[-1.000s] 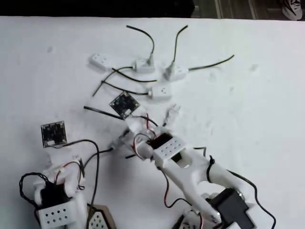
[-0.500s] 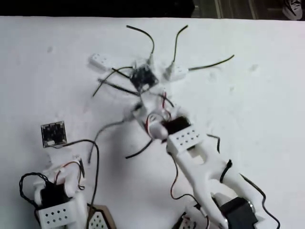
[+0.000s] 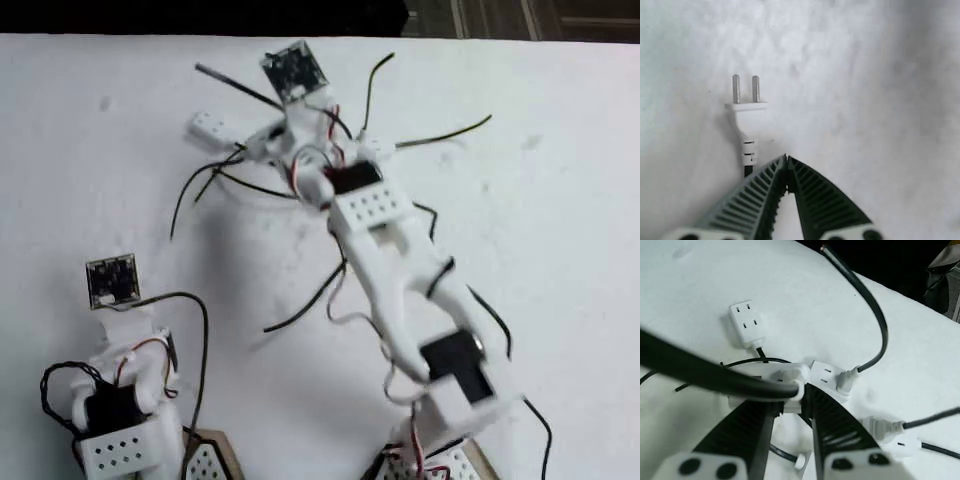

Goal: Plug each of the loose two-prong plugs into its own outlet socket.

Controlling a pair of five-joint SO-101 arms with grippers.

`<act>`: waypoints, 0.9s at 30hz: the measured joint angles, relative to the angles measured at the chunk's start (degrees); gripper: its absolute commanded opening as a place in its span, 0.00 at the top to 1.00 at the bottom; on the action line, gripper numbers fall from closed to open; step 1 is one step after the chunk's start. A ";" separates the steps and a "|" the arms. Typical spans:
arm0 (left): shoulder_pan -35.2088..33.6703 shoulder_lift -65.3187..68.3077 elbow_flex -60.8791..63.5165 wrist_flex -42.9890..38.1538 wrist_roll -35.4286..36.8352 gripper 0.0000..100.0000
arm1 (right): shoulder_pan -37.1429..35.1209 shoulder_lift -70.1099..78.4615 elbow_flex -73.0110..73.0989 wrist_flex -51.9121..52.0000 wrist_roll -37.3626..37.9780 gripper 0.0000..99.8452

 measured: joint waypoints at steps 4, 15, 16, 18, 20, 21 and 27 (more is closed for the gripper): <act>0.00 0.00 0.00 0.00 0.00 0.98 | 0.79 11.25 -10.73 0.00 -0.09 0.98; 0.00 0.00 0.00 0.00 0.00 0.98 | 4.57 24.62 -29.36 9.49 -4.92 0.98; 0.00 0.00 0.00 0.00 0.00 0.98 | 5.01 24.62 -30.24 9.85 -4.92 0.98; 0.00 0.00 0.00 0.00 0.00 0.98 | 6.24 24.88 -31.91 9.93 -4.92 0.98; 0.00 0.00 0.00 0.00 0.00 0.98 | 7.74 24.97 -32.88 9.93 -4.92 0.98; 0.00 0.00 0.00 0.00 0.00 0.98 | 8.62 24.97 -33.14 9.93 -4.92 0.98; 0.00 0.00 0.00 0.00 0.00 0.98 | 13.98 24.97 -33.23 10.37 -4.92 0.98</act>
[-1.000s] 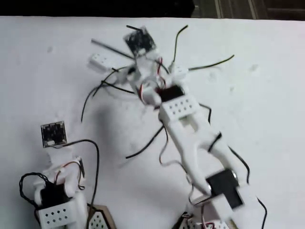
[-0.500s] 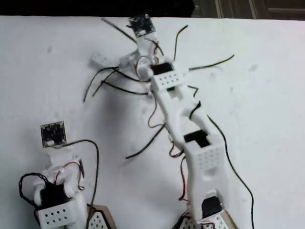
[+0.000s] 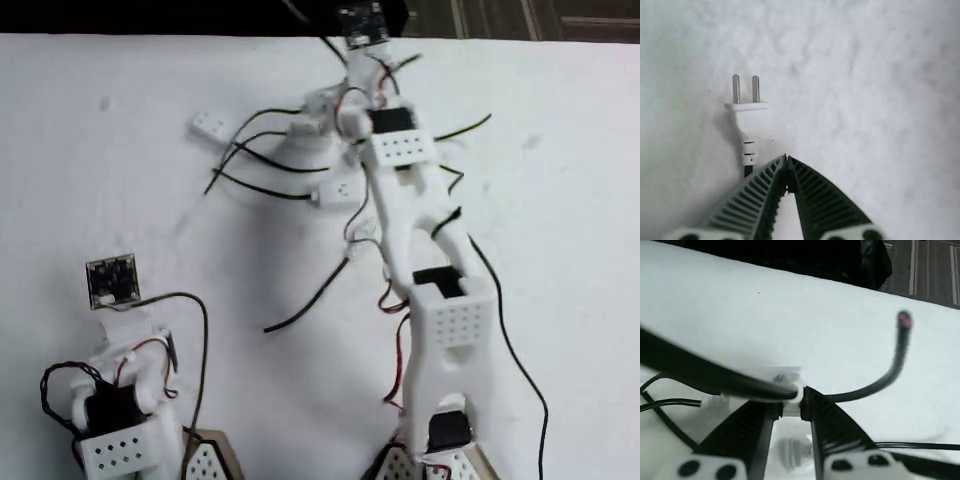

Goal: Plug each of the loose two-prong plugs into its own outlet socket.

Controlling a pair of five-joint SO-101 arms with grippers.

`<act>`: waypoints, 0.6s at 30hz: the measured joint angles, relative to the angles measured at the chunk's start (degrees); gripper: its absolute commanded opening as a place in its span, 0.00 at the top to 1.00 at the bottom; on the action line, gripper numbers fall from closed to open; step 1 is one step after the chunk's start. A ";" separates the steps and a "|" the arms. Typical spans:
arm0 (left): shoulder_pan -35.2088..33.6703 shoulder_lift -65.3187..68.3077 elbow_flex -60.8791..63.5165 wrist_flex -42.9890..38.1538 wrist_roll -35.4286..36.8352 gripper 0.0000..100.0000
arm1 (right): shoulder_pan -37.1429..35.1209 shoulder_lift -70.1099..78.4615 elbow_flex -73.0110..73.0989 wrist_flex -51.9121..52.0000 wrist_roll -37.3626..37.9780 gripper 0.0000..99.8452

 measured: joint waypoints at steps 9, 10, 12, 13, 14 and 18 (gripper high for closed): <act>0.00 0.00 0.00 0.00 0.00 0.98 | 7.47 0.18 0.00 0.09 0.00 0.98; 0.00 0.00 0.00 0.00 0.00 0.98 | 8.26 0.62 -0.09 0.09 0.09 0.98; 0.00 0.00 0.00 0.00 0.00 0.98 | 9.49 2.37 -0.62 0.09 1.49 0.98; 0.00 0.00 0.00 0.00 0.00 0.98 | 10.02 3.34 -0.88 0.09 2.29 0.97; 0.00 0.00 0.00 0.00 0.00 0.98 | 10.46 4.48 -1.23 0.09 2.90 0.95; 0.00 0.00 0.00 0.00 0.00 0.98 | 11.60 8.44 -4.75 0.62 3.60 0.82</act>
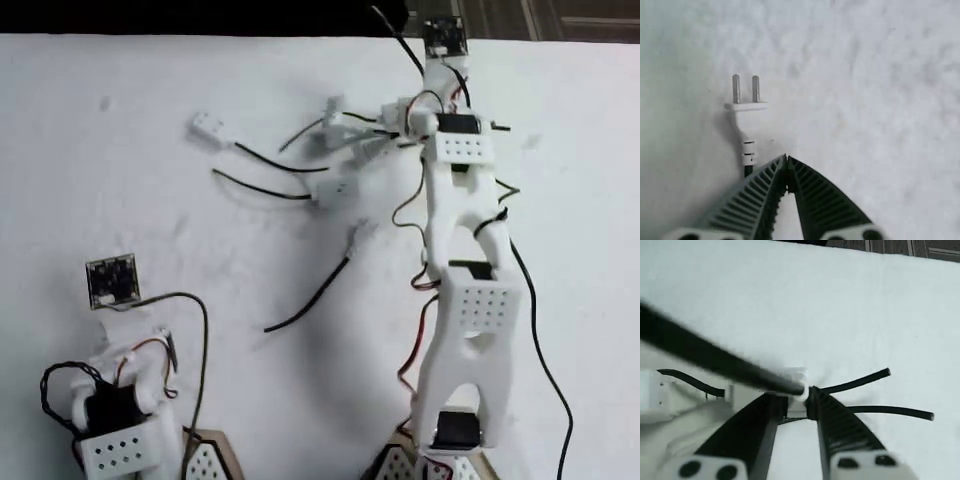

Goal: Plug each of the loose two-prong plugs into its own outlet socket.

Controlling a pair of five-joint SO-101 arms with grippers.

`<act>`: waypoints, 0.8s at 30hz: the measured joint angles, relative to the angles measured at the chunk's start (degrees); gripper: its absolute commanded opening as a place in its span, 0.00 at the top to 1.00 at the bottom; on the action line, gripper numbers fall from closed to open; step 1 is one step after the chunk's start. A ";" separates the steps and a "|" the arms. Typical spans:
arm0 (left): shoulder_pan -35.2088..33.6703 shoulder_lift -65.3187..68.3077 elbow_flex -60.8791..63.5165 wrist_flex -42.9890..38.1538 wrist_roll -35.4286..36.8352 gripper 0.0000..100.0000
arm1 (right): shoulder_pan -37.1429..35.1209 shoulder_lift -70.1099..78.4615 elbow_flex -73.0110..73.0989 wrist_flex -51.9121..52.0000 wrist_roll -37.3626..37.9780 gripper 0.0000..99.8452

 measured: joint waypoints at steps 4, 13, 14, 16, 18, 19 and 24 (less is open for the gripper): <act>0.00 0.00 0.00 0.00 0.00 0.98 | 0.09 0.70 -6.07 6.68 -0.09 0.80; 0.00 0.00 0.00 0.00 0.00 0.98 | -6.68 0.70 -26.37 22.95 0.00 0.81; 0.00 0.00 0.00 0.00 0.00 0.98 | -8.18 0.70 -28.04 24.35 0.00 0.82; 0.00 0.00 0.00 0.00 0.00 0.98 | -11.43 0.70 -30.15 27.16 0.00 0.84; 0.00 0.00 0.00 0.00 0.00 0.98 | -14.77 0.70 -30.42 29.36 0.09 0.84; 0.00 0.00 0.00 0.00 0.00 0.98 | -16.53 0.97 -30.42 30.24 0.09 0.84; 0.00 0.00 0.00 0.00 0.00 0.98 | -24.53 4.75 -26.29 31.03 0.09 0.84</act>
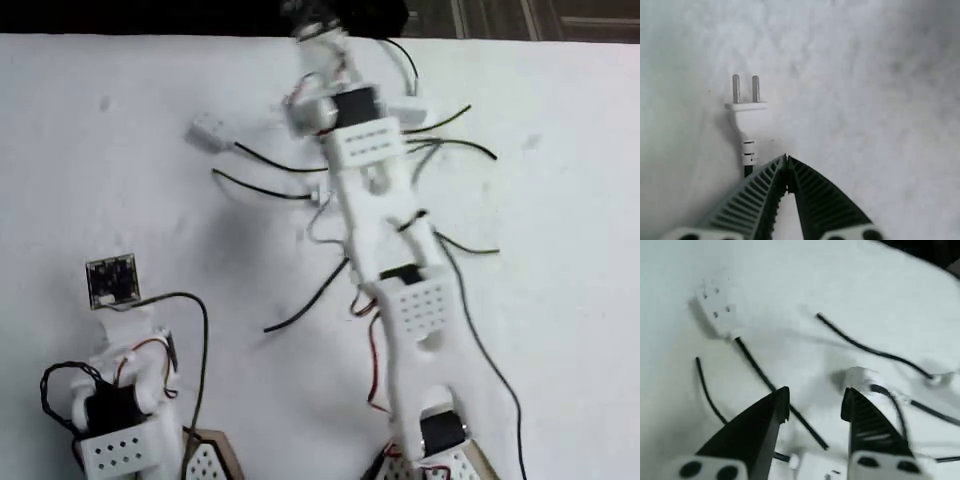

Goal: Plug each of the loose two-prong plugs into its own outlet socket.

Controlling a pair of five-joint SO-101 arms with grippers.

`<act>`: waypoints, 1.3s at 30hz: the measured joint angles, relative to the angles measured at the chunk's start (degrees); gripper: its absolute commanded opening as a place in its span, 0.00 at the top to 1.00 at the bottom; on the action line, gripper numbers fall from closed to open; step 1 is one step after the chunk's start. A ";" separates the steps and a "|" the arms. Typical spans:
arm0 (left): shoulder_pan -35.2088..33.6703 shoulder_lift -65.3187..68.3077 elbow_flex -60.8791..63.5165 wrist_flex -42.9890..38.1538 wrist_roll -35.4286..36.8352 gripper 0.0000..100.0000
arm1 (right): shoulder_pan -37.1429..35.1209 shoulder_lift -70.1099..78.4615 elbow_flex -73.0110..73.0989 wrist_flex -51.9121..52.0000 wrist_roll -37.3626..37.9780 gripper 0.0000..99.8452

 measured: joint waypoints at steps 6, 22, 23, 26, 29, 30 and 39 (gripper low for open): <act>0.00 0.00 0.00 0.00 0.00 0.98 | -5.98 6.86 0.09 -0.97 0.70 0.84; 0.00 0.00 0.00 0.00 0.00 0.98 | -6.68 12.66 0.79 -10.64 3.69 0.84; 0.00 0.00 0.00 0.00 0.00 0.98 | -6.68 13.19 0.79 -11.60 2.46 0.84; 0.00 0.00 0.00 0.00 0.00 0.98 | -6.68 15.74 0.79 -14.77 0.18 0.84; 0.00 0.00 0.00 0.00 0.00 0.98 | -6.77 18.29 0.79 -17.41 -0.18 0.84; 0.00 0.00 0.00 0.00 0.00 0.98 | -6.86 18.81 0.70 -18.29 -0.18 0.84; 0.00 0.00 0.00 0.00 0.00 0.98 | -6.77 21.27 0.44 -21.63 -0.18 1.00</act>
